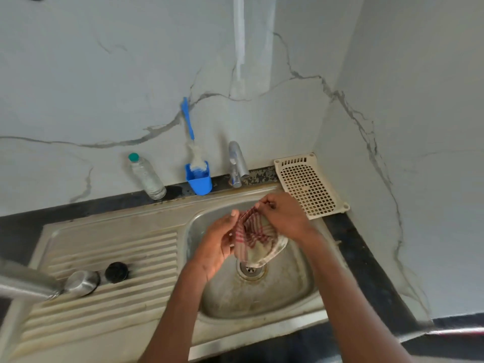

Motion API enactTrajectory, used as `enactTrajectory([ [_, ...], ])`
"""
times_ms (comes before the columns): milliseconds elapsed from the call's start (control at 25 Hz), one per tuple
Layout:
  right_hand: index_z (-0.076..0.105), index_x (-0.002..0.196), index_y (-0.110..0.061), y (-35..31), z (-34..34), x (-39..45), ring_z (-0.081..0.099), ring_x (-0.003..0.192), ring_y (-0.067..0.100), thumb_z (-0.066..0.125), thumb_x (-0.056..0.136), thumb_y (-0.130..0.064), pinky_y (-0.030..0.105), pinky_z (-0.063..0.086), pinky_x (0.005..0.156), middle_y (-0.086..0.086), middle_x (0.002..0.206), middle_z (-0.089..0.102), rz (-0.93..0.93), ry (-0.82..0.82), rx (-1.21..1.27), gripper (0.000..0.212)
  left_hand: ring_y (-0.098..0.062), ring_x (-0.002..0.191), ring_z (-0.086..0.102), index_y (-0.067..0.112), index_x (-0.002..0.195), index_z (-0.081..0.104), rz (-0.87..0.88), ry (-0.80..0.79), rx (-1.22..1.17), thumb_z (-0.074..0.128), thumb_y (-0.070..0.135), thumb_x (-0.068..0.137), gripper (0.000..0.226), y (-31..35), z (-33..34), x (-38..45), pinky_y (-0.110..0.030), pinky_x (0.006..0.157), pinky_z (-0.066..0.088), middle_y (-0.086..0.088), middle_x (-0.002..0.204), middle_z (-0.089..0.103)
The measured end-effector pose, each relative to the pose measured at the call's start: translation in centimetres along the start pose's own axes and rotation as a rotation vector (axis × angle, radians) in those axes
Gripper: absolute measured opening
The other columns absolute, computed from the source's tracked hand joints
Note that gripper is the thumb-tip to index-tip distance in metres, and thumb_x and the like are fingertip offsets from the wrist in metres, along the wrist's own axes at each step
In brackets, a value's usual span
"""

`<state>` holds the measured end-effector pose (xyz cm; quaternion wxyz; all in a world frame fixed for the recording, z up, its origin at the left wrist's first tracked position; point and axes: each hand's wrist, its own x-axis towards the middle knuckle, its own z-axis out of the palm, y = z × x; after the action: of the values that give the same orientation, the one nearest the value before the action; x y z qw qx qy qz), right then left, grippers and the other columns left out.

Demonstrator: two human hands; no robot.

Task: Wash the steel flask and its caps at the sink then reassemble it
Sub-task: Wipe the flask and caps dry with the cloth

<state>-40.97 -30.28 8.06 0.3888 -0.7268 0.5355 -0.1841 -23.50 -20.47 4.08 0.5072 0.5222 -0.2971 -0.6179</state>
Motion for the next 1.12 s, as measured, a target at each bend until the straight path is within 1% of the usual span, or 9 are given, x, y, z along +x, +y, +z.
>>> enactTrajectory([
  [200,0.078,0.093,-0.027,-4.6,5.7,-1.3,0.072,0.082,0.009,0.075,0.091,-0.043,0.037,0.061,0.083,-0.009,0.085,0.076,-0.025,-0.055,0.041,0.017,-0.027,0.092,0.071,0.003,0.11,0.077,0.049,0.129,0.168,0.071,0.012,0.096,0.017,0.3,-6.1,-3.3,-0.032,0.081,0.057,-0.017,0.101,0.079],
  [320,0.078,0.106,-0.022,-7.3,7.7,-2.7,0.074,0.088,0.015,0.08,0.09,-0.026,0.035,0.057,0.088,-0.002,0.094,0.079,-0.092,-0.243,0.394,0.017,-0.023,0.081,0.07,0.005,0.106,0.075,0.117,0.236,0.014,0.062,0.001,0.098,0.016,1.4,-8.9,-5.2,-0.03,0.067,0.058,-0.011,0.092,0.077],
  [440,0.071,0.123,-0.011,-8.7,9.1,-3.9,0.071,0.098,0.022,0.077,0.089,-0.002,0.033,0.056,0.088,0.013,0.112,0.077,-0.137,-0.362,0.683,0.036,-0.025,0.086,0.074,0.008,0.104,0.074,0.197,0.294,-0.263,0.057,0.0,0.096,0.021,2.1,-10.8,-6.2,-0.036,0.072,0.061,-0.013,0.101,0.077],
  [520,0.069,0.128,-0.015,-9.1,9.9,-4.2,0.07,0.109,0.017,0.081,0.085,-0.004,0.03,0.056,0.093,0.007,0.121,0.074,-0.195,-0.346,0.602,0.047,-0.024,0.087,0.074,0.013,0.099,0.078,0.222,0.331,-0.281,0.056,0.001,0.1,0.025,2.4,-11.8,-6.7,-0.036,0.075,0.059,-0.011,0.101,0.078],
  [640,0.061,0.136,-0.035,-10.0,11.5,-4.8,0.061,0.12,0.007,0.094,0.073,-0.028,0.031,0.055,0.098,-0.012,0.13,0.065,-0.214,-0.378,0.331,0.071,-0.026,0.084,0.074,0.01,0.103,0.077,0.199,0.395,-0.239,0.057,0.002,0.101,0.022,2.6,-12.5,-7.4,-0.035,0.07,0.06,-0.013,0.098,0.078],
  [760,0.068,0.124,-0.028,-10.1,12.3,-4.6,0.065,0.115,0.015,0.091,0.077,-0.019,0.035,0.059,0.093,-0.009,0.122,0.069,-0.182,-0.23,0.303,0.053,-0.025,0.086,0.075,0.006,0.106,0.075,0.199,0.426,-0.232,0.057,0.001,0.1,0.02,2.7,-12.9,-7.7,-0.038,0.075,0.061,-0.013,0.098,0.078],
  [920,0.059,0.136,-0.042,-9.4,11.6,-4.9,0.054,0.128,0.007,0.094,0.071,-0.028,0.037,0.047,0.105,-0.018,0.137,0.059,-0.179,-0.476,0.245,0.075,-0.023,0.082,0.075,0.008,0.107,0.077,0.193,0.457,-0.297,0.054,0.005,0.103,0.023,2.9,-13.7,-7.8,-0.035,0.07,0.061,-0.01,0.094,0.079],
  [1000,0.067,0.132,-0.033,-9.2,12.4,-4.9,0.055,0.127,0.003,0.089,0.077,-0.018,0.035,0.045,0.11,-0.018,0.136,0.062,-0.236,-0.357,0.242,0.062,-0.025,0.081,0.073,0.009,0.105,0.078,0.164,0.453,-0.269,0.054,0.005,0.102,0.025,2.7,-13.9,-7.6,-0.036,0.071,0.06,-0.01,0.092,0.078],
  [1120,0.076,0.117,-0.017,-10.1,12.5,-4.7,0.07,0.108,0.006,0.073,0.094,-0.011,0.03,0.051,0.099,-0.005,0.114,0.078,-0.179,-0.192,0.488,0.025,-0.029,0.085,0.067,0.012,0.097,0.078,0.141,0.385,-0.129,0.056,0.005,0.097,0.023,2.2,-14.5,-7.4,-0.036,0.072,0.054,-0.011,0.091,0.076],
])
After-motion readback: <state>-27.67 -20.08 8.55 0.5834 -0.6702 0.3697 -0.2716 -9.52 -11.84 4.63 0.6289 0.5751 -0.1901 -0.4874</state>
